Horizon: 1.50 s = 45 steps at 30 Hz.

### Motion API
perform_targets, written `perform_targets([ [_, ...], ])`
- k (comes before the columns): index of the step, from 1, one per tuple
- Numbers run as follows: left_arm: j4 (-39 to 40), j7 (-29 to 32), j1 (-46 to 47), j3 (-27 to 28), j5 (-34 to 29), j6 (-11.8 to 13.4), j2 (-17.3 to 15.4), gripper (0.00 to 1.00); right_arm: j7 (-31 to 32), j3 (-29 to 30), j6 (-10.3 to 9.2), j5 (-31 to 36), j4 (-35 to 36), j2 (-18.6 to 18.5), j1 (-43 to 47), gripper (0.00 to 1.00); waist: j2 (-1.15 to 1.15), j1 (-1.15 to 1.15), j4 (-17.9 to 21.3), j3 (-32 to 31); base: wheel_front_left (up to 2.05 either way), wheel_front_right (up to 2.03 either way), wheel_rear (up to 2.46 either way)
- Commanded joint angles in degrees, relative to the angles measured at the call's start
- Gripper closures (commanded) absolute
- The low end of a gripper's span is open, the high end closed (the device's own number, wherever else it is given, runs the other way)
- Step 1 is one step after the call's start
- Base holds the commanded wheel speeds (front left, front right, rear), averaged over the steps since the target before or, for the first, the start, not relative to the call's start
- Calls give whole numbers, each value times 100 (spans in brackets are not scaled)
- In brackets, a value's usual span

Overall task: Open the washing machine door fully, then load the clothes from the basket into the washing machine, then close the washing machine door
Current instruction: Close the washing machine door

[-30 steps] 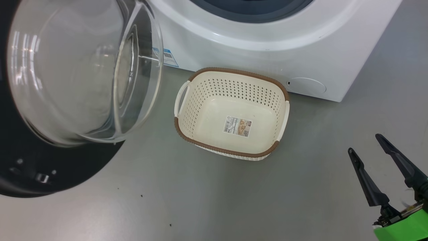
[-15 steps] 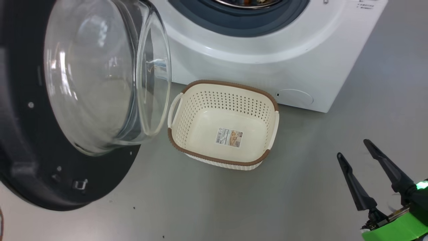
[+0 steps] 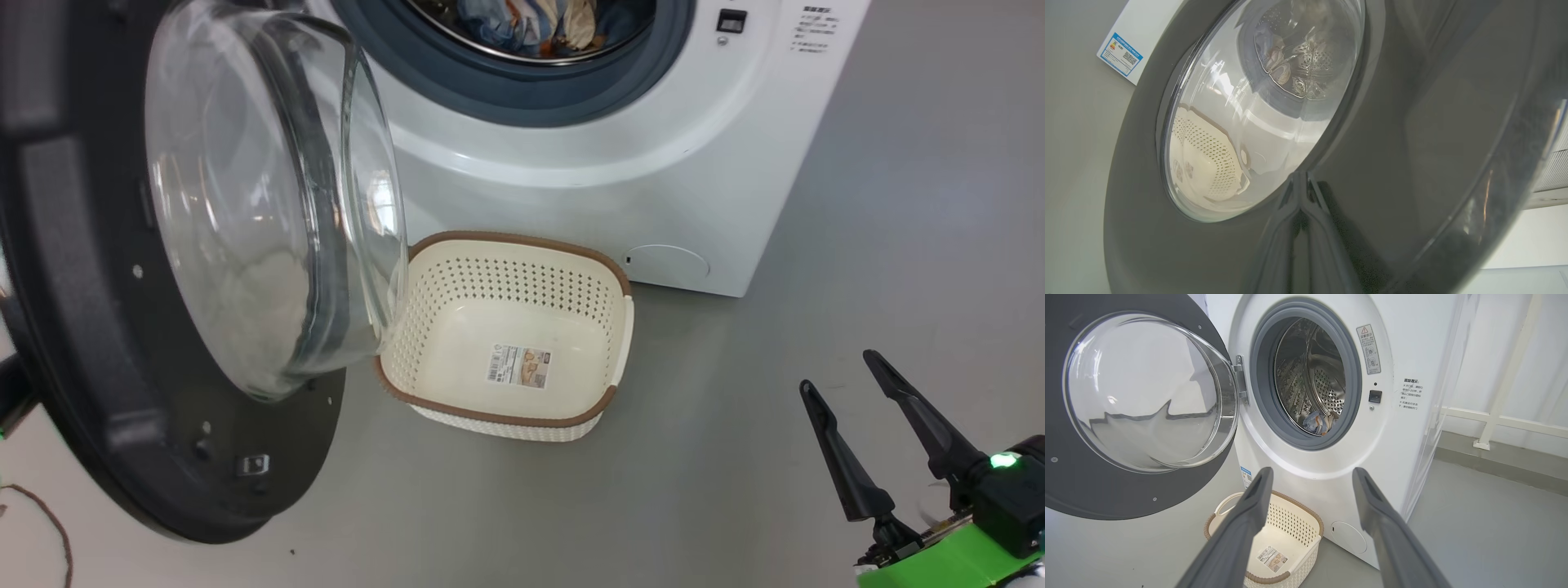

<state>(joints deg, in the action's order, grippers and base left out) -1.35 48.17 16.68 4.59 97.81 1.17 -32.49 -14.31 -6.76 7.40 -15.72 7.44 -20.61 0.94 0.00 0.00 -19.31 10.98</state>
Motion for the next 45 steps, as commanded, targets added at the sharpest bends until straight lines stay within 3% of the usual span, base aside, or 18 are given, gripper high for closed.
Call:
perform_targets([
  [1,286,69,121,152,-50,-111,-205,100,-68,-135,9,87,118,-32,-66,0,0,0,123,-108,0,0,0],
  [24,137,-147,613,-247,-64,-79,478,100,-69,-206,9,93,61,414,-278,0,0,0,1187,-189,0,0,0],
  [34,-211,-341,1027,-355,-197,-252,724,100,-69,-215,9,77,58,487,-458,0,0,0,1794,-26,0,0,0],
  [45,-708,-490,1389,-334,-352,-362,738,100,-69,-399,9,24,-45,602,-642,0,0,0,2460,28,0,0,0],
])
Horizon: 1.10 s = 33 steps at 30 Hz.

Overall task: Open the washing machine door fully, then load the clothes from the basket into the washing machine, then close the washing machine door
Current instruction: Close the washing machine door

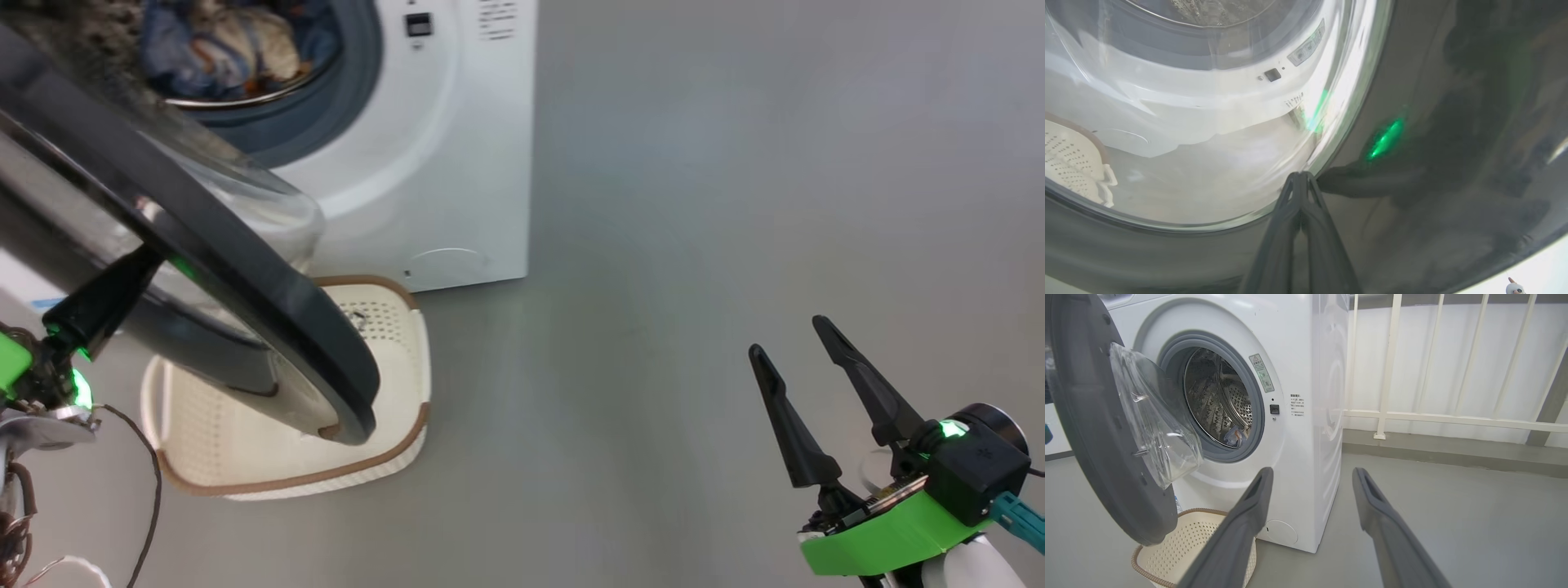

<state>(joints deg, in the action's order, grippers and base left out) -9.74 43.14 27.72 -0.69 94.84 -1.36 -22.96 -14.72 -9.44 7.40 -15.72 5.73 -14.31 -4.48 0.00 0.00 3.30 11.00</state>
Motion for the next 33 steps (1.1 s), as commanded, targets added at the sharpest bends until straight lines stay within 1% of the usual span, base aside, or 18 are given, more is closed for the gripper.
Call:
perform_targets([
  [1,91,-11,313,204,-64,-116,-208,100,-28,-142,9,21,116,-17,-105,0,0,0,265,30,0,0,0],
  [10,-261,-211,613,330,-132,-179,-197,100,-28,-185,9,-14,87,40,-205,0,0,0,752,135,0,0,0],
  [19,-508,-320,910,378,-184,-273,-173,100,-28,-204,9,-41,60,85,-256,0,0,0,958,210,0,0,0],
  [26,-596,-331,791,546,-29,-322,-148,100,-28,-115,9,-23,62,125,-220,0,0,0,893,211,0,0,0],
  [33,-576,-347,440,815,203,-357,-116,100,-28,27,9,11,93,110,-137,0,0,0,588,199,0,0,0],
])
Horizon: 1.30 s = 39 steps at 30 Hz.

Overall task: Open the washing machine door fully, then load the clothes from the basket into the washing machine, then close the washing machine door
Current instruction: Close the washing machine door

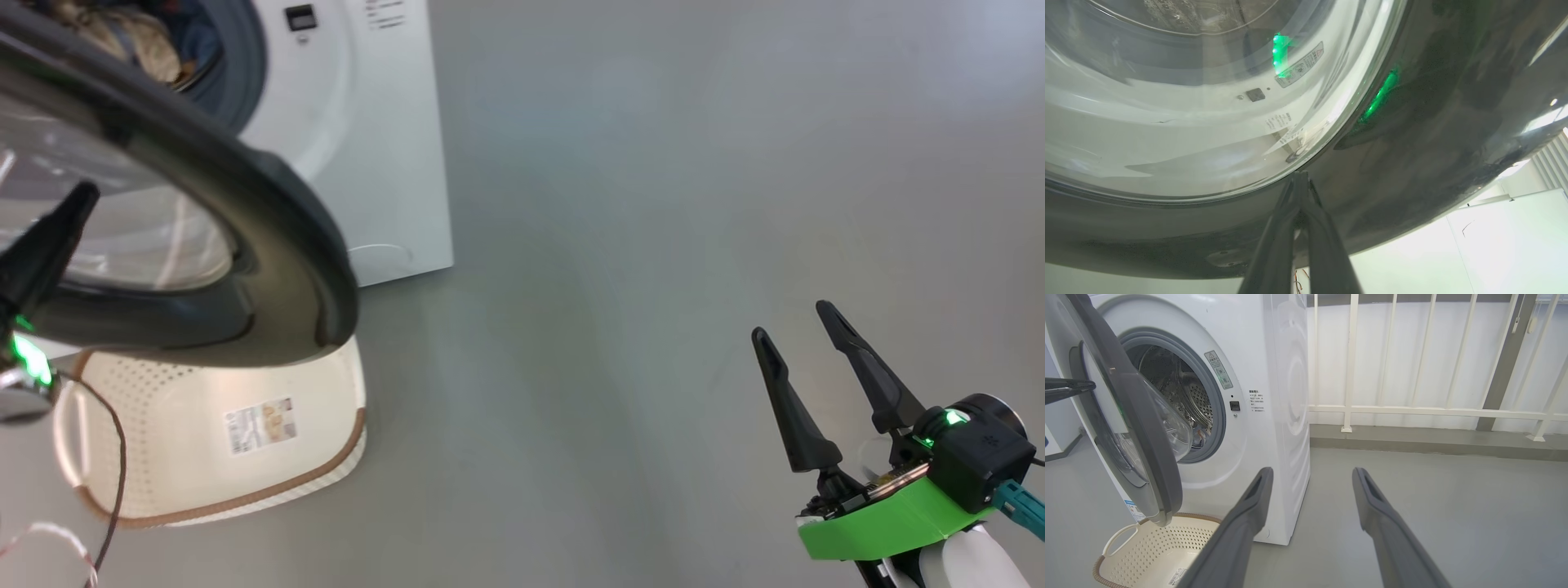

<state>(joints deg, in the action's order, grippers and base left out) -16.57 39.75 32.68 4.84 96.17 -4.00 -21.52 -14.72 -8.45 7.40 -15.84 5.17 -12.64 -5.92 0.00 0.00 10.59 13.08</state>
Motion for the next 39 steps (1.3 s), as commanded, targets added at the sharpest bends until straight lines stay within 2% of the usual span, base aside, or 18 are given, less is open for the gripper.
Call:
perform_targets([
  [1,139,-27,-108,288,72,-109,-254,100,-28,-61,9,26,154,-67,13,0,0,0,-191,-12,0,0,0],
  [12,880,-170,-950,811,559,-278,147,100,-28,3,9,57,176,-89,113,0,0,0,-647,-208,0,0,0],
  [14,1151,-232,-1213,945,625,-302,259,54,-28,10,9,65,174,-77,159,0,0,0,-711,-273,0,0,0],
  [15,1286,-269,-1343,1011,640,-312,311,22,-28,13,9,69,172,-72,183,0,0,0,-739,-304,0,0,0],
  [16,1417,-307,-1478,1064,629,-320,360,0,-28,17,9,72,171,-68,208,0,0,0,-768,-335,0,0,0],
  [24,2182,-670,-2164,1418,383,-345,713,0,-28,17,9,87,181,-111,303,0,0,0,-952,-428,0,0,0],
  [31,2742,-1280,-2238,1525,-457,-347,931,0,-28,73,9,97,187,-135,318,0,0,0,-1079,-451,0,0,0],
  [37,3247,-2041,-2300,1476,-1488,-347,1010,0,-28,90,9,103,193,-145,344,0,0,0,-1136,-494,0,0,0],
  [39,3428,-2424,-2404,1362,-2253,-347,897,0,-28,91,9,106,198,-152,343,0,0,0,-1129,-502,0,0,0],
])
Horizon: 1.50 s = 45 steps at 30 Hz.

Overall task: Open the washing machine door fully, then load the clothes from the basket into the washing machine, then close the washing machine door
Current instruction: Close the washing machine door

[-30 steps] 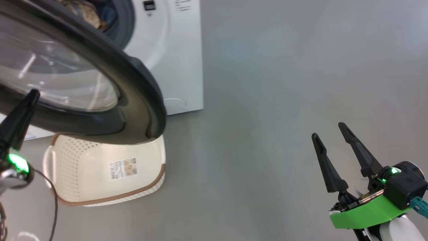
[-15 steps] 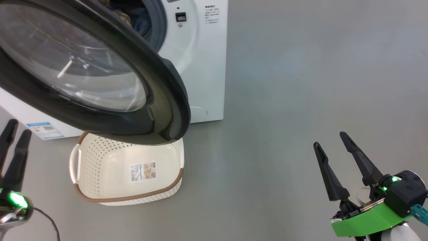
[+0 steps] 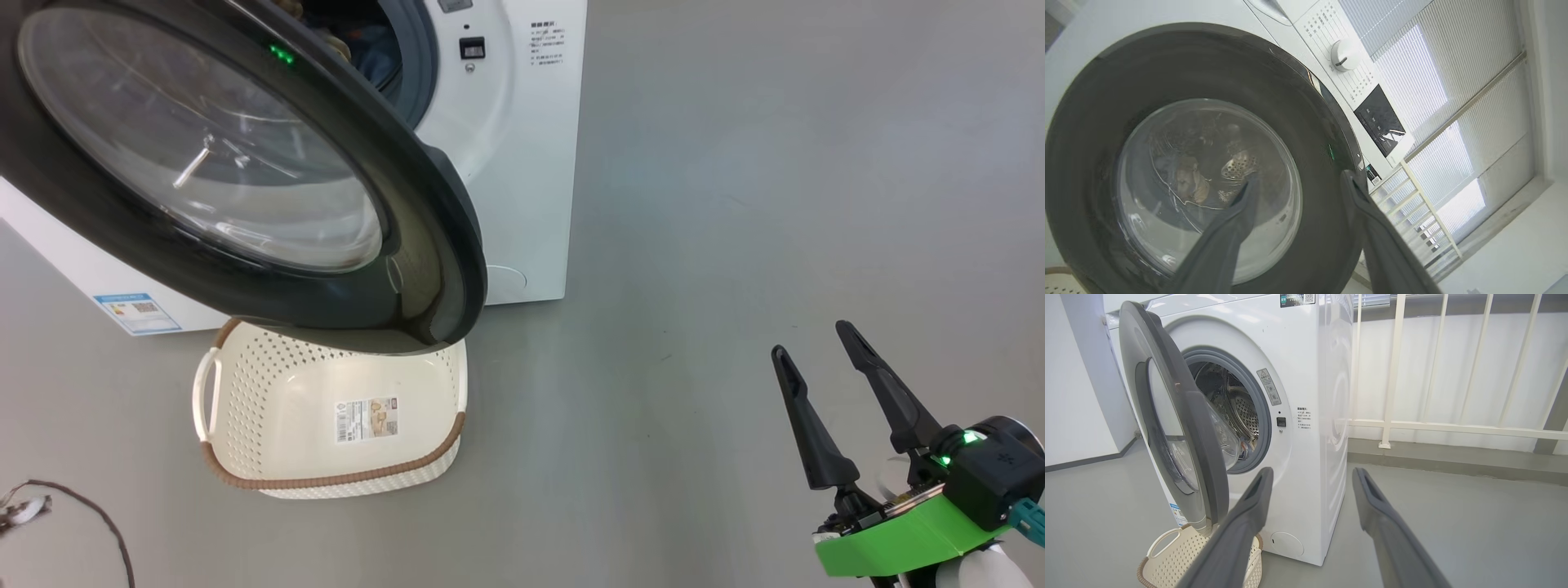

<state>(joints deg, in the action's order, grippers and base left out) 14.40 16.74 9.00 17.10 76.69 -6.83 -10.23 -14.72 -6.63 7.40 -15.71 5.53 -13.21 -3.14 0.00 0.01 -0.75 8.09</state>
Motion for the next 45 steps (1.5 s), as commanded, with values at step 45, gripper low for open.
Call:
perform_targets([
  [45,-1181,-3121,-2108,-1559,-6231,843,-24,0,-28,-146,9,193,-32,-105,808,0,0,-1,261,-861,0,0,0],
])
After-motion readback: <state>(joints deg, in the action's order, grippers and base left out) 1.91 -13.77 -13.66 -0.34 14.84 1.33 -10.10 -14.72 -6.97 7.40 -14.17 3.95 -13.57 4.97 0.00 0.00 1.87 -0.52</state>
